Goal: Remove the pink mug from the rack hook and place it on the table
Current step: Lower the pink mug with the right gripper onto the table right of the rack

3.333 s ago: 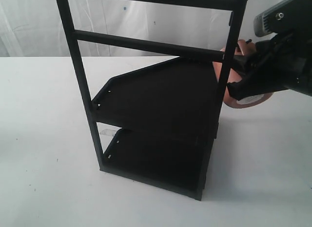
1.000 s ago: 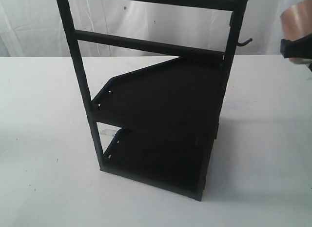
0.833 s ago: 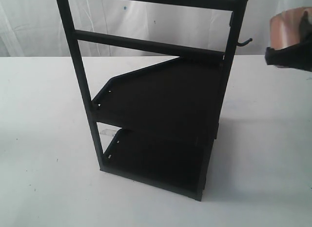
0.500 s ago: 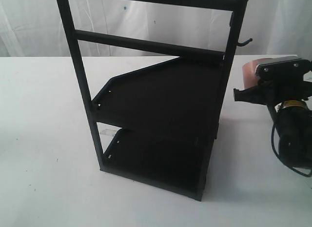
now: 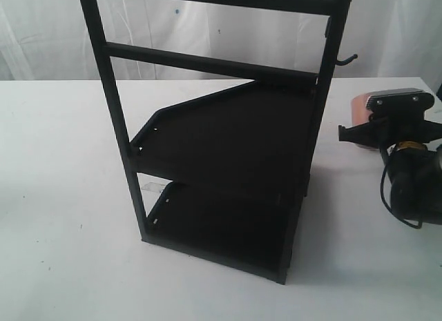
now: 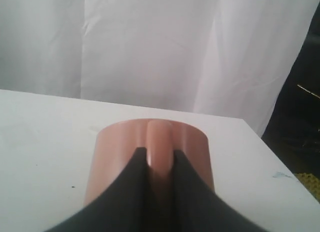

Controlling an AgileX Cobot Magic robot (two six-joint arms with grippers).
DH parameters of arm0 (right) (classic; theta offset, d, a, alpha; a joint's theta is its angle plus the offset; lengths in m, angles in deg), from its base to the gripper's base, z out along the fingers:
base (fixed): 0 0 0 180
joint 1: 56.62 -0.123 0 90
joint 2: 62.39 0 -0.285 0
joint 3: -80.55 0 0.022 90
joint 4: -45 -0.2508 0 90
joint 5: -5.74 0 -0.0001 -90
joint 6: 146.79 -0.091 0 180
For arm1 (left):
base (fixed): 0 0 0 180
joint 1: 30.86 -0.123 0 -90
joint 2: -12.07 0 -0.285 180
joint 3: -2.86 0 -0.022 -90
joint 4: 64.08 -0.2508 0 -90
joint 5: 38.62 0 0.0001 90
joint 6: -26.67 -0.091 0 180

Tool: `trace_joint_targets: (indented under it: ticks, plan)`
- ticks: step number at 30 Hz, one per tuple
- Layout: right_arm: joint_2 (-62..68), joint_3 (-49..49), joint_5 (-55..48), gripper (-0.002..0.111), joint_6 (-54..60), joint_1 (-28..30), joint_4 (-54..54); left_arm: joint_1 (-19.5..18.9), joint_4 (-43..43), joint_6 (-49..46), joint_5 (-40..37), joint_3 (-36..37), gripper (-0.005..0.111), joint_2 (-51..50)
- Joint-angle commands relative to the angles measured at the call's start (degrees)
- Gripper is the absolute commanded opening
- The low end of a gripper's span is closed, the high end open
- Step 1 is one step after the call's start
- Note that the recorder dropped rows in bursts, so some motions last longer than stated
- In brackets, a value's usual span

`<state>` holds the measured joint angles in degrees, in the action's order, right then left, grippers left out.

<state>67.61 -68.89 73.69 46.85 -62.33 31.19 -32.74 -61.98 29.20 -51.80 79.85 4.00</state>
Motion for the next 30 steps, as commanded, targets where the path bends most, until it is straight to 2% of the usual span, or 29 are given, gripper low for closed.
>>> trace_joint_targets:
  ticks: [1,19,30]
  plan:
    - [2.27,-0.82,2.01,0.0,-0.38,0.58,1.01,-0.12,0.65,0.15,-0.18,0.23,0.0,0.29]
    - [3.99,8.99,2.01,0.0,-1.98,0.58,2.16,-0.12,0.65,0.15,-0.18,0.23,0.0,0.29]
    - [3.99,9.56,2.01,0.0,-3.44,0.58,2.12,-0.12,0.65,0.15,-0.18,0.23,0.0,0.29]
